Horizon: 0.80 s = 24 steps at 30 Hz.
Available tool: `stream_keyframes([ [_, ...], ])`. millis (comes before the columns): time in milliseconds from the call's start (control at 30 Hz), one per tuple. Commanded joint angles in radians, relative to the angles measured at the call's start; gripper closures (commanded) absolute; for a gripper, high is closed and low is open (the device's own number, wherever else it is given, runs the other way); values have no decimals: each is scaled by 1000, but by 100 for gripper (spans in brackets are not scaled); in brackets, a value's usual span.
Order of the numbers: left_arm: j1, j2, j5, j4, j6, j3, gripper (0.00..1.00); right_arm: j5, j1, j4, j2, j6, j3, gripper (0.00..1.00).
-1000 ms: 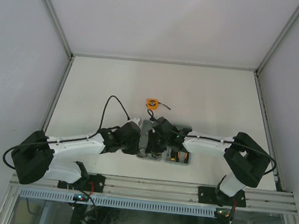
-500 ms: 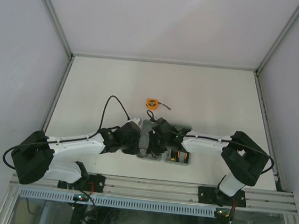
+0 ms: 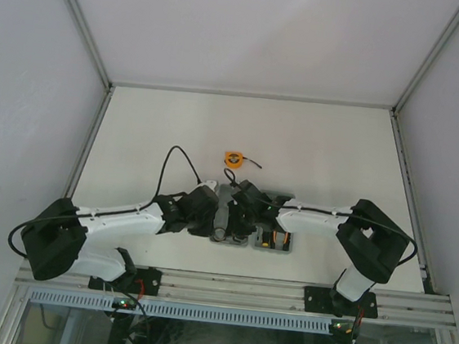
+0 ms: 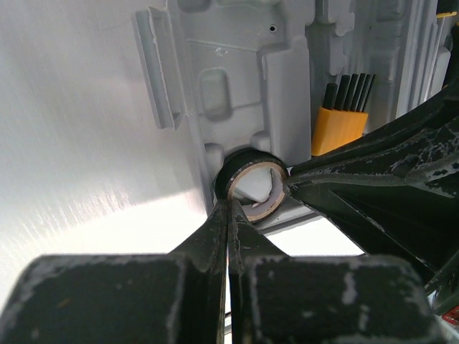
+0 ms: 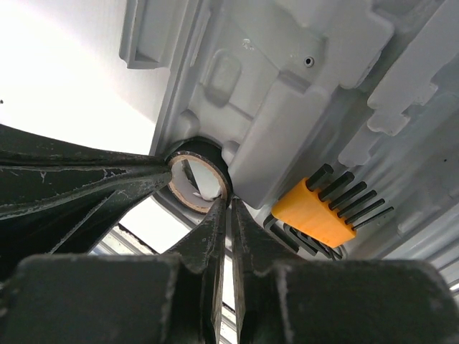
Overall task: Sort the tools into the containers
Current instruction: Adjust the engineering item in the storage box.
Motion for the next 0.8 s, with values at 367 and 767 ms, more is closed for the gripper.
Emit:
stream_keyframes([
  [367,-30,126,-10,-169,-52,42,100,49,-2,-47,33,4,13,96],
  [767,-69,266,17,-119,-107,5,100,57,-5,-25,-1,16,-12,96],
])
